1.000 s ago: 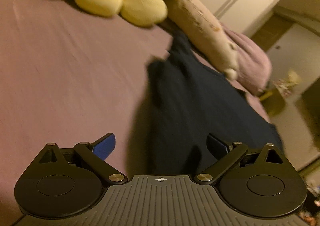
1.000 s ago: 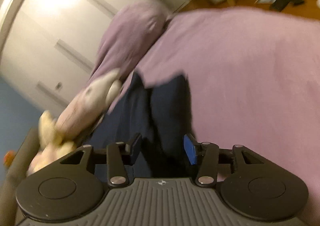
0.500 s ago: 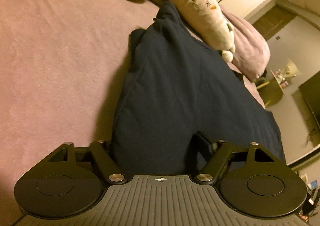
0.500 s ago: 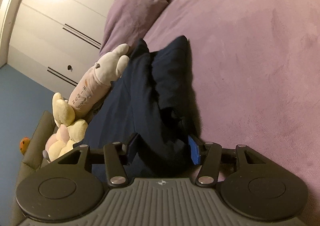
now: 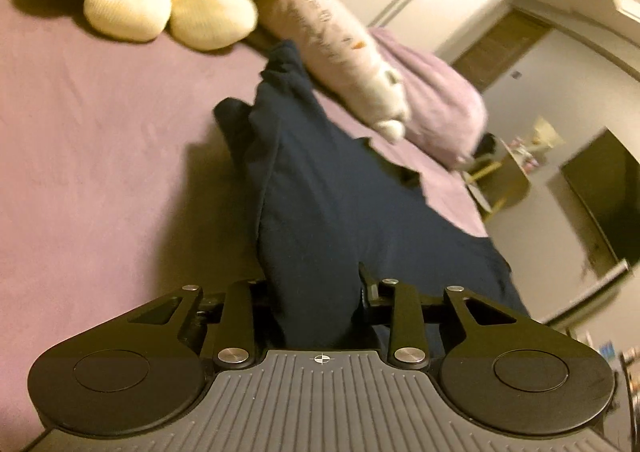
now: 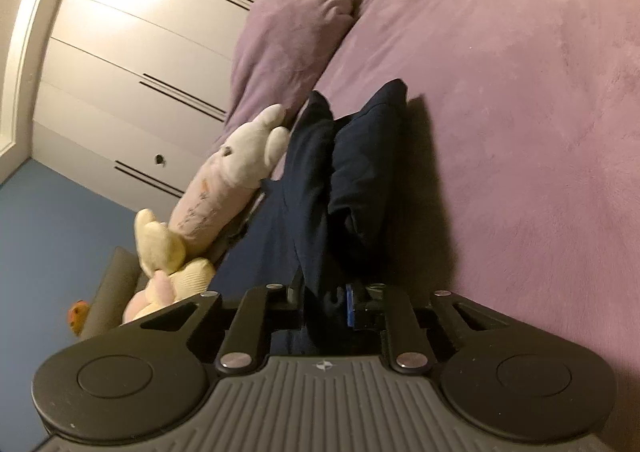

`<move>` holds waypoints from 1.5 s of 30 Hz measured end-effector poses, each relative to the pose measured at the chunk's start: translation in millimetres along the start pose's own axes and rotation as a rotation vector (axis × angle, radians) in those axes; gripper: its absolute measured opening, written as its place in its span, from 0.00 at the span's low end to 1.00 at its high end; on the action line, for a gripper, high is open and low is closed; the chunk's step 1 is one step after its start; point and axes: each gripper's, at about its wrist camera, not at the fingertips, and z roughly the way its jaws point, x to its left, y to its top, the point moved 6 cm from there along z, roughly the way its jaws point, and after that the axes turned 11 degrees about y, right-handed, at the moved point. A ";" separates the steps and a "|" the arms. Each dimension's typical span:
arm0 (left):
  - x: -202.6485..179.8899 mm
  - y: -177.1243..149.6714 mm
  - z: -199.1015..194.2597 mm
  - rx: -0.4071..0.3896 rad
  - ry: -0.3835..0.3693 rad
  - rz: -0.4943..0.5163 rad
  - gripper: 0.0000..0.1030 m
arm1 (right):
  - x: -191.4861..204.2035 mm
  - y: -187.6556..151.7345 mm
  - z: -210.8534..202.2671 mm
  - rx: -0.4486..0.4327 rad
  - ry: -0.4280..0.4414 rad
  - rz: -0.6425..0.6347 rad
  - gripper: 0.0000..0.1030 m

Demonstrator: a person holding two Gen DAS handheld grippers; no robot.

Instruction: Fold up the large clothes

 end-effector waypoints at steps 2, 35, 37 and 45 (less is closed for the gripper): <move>3.9 -16.3 -27.6 0.014 -0.005 0.017 0.33 | 4.2 -11.9 -19.7 0.019 0.007 0.016 0.16; 44.8 -8.6 9.4 -0.115 0.291 -0.114 0.58 | 50.3 -17.1 66.6 0.046 -0.450 -0.424 0.10; 34.5 -2.4 7.4 -0.184 0.296 -0.084 0.58 | 65.4 -12.4 53.2 -0.049 -0.427 -0.492 0.09; -4.7 -4.4 12.8 -0.287 0.433 0.060 0.72 | 44.0 -16.8 63.4 -0.071 -0.571 -0.572 0.22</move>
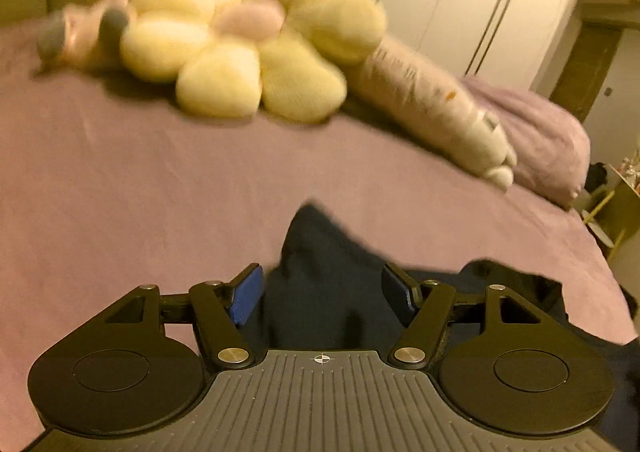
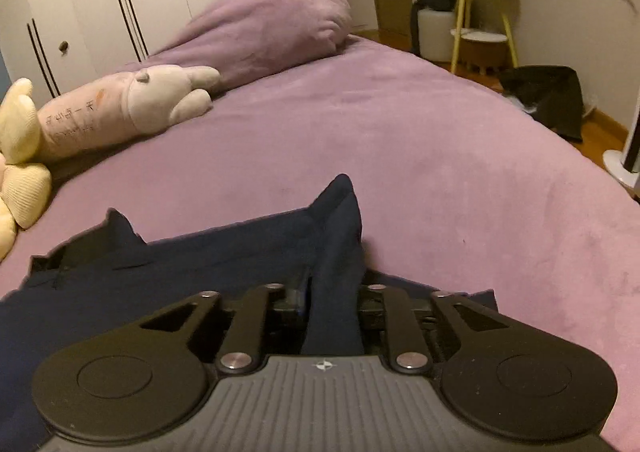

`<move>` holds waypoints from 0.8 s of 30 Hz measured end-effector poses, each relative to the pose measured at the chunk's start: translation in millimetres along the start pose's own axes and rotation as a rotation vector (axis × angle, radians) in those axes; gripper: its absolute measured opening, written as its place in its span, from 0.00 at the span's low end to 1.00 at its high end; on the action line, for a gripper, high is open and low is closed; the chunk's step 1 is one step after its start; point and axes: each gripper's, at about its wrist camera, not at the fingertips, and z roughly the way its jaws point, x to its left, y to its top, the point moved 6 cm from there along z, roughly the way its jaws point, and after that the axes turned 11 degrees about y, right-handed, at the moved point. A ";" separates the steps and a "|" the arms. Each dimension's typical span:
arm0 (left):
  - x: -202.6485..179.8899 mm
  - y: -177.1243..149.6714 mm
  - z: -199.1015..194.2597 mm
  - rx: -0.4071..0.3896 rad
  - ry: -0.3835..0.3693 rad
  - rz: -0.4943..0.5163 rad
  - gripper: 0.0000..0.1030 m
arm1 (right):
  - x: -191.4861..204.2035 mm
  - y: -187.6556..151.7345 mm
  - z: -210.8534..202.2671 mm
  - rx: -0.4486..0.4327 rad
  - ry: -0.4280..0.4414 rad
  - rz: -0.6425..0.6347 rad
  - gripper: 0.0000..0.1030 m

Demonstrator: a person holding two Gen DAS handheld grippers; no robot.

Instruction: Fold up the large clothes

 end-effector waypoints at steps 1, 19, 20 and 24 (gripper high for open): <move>-7.0 2.2 -6.4 -0.038 -0.011 0.027 0.74 | 2.2 6.5 -11.1 -0.060 -0.004 -0.002 0.37; -90.3 -53.6 81.0 -0.006 -0.087 0.240 1.00 | 103.3 -66.3 74.5 0.074 0.231 -0.211 0.00; -90.8 -52.2 81.4 -0.002 -0.088 0.240 1.00 | 106.6 -67.0 76.4 0.076 0.220 -0.230 0.00; -78.9 -39.7 70.6 0.003 -0.061 0.238 1.00 | 113.3 -59.2 72.7 0.079 0.233 -0.215 0.00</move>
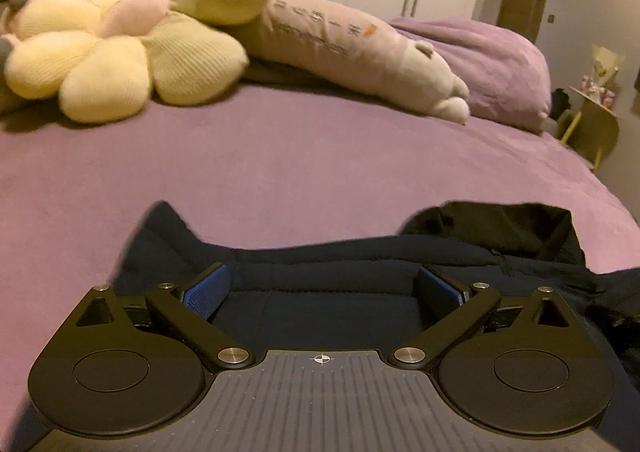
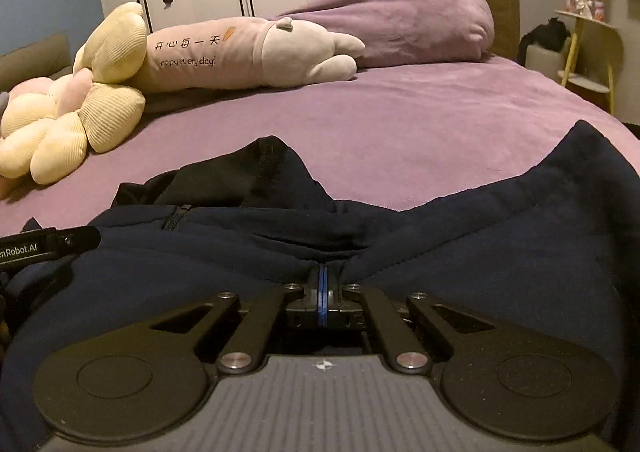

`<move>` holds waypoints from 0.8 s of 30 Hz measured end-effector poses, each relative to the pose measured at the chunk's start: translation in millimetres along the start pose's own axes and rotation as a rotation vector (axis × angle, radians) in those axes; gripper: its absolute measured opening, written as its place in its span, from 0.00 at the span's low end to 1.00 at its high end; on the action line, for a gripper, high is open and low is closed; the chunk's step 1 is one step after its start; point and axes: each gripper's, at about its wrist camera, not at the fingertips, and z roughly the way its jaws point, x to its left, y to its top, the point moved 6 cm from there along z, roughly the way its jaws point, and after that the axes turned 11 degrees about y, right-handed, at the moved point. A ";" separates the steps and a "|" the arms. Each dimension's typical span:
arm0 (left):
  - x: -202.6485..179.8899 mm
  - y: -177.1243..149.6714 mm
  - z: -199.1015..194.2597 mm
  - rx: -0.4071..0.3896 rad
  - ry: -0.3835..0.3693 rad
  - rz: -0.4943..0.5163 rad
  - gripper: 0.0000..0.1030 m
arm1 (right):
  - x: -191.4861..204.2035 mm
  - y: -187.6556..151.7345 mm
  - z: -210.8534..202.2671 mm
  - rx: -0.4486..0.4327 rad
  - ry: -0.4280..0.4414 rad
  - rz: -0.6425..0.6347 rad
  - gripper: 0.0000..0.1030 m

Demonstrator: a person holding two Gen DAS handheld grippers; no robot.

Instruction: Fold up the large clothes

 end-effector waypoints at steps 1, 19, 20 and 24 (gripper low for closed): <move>6.2 2.5 -4.3 -0.023 0.043 0.028 0.99 | -3.6 4.8 -9.5 -0.012 0.008 0.017 0.00; 49.7 -18.1 23.6 0.100 0.091 -0.112 1.00 | -106.8 -7.6 -63.8 -0.136 -0.165 0.144 0.03; 49.8 -18.0 23.1 0.099 0.092 -0.112 1.00 | -108.6 -6.7 -63.6 -0.139 -0.158 0.152 0.03; 52.4 -16.7 22.1 0.118 0.093 -0.123 1.00 | -109.4 -6.2 -63.5 -0.141 -0.149 0.167 0.03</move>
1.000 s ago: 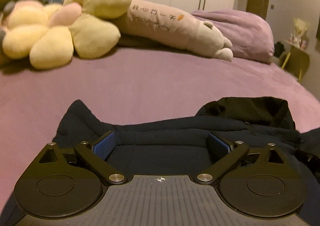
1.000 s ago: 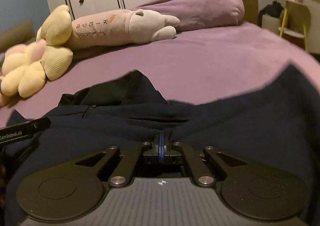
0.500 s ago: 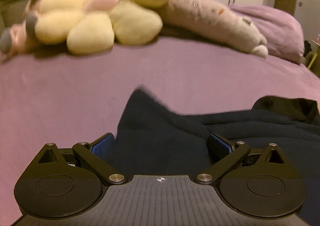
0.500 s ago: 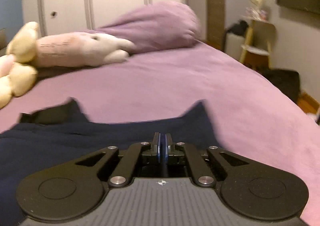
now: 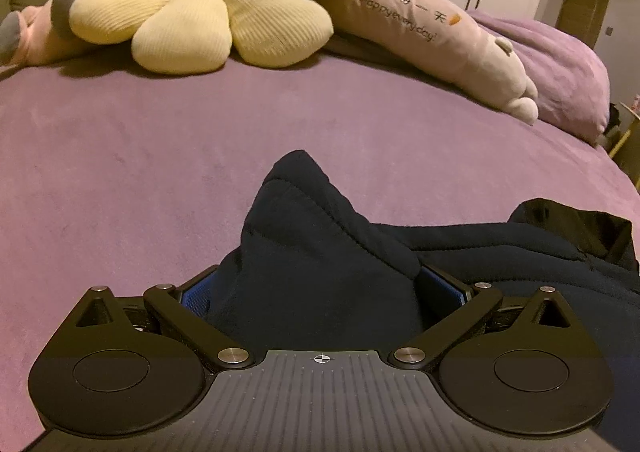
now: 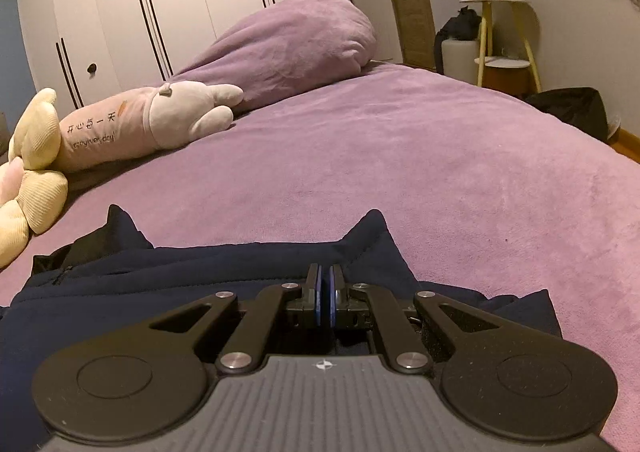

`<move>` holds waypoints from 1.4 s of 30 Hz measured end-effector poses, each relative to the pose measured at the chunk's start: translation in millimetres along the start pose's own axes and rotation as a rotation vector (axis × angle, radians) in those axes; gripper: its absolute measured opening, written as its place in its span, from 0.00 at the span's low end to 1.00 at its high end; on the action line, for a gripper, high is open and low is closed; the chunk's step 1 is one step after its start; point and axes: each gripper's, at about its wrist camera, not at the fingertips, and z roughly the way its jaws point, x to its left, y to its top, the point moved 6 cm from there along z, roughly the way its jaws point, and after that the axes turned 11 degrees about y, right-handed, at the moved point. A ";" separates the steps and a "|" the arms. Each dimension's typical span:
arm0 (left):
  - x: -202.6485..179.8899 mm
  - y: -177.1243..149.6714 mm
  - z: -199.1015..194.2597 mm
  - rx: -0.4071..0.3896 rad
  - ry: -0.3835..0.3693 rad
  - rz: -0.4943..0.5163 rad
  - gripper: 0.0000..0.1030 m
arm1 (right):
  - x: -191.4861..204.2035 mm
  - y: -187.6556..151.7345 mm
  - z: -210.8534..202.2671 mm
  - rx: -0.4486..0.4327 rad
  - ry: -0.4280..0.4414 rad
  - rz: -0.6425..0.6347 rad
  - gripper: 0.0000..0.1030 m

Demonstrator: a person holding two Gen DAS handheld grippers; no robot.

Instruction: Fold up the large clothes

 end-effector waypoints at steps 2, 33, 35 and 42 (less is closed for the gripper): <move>5.4 0.0 -6.2 0.015 0.010 -0.006 1.00 | 1.1 2.3 -0.1 0.013 -0.004 0.000 0.04; 138.6 -143.6 -178.6 0.263 -0.387 -0.432 1.00 | 23.8 -91.2 -224.0 0.135 -0.225 -0.020 0.17; 136.9 -143.2 -171.0 0.282 -0.425 -0.474 1.00 | 30.1 -85.1 -229.2 0.125 -0.209 -0.028 0.19; 140.6 -132.0 -141.2 0.317 -0.508 -0.575 0.98 | 72.2 -62.2 -235.0 0.057 -0.060 -0.068 0.39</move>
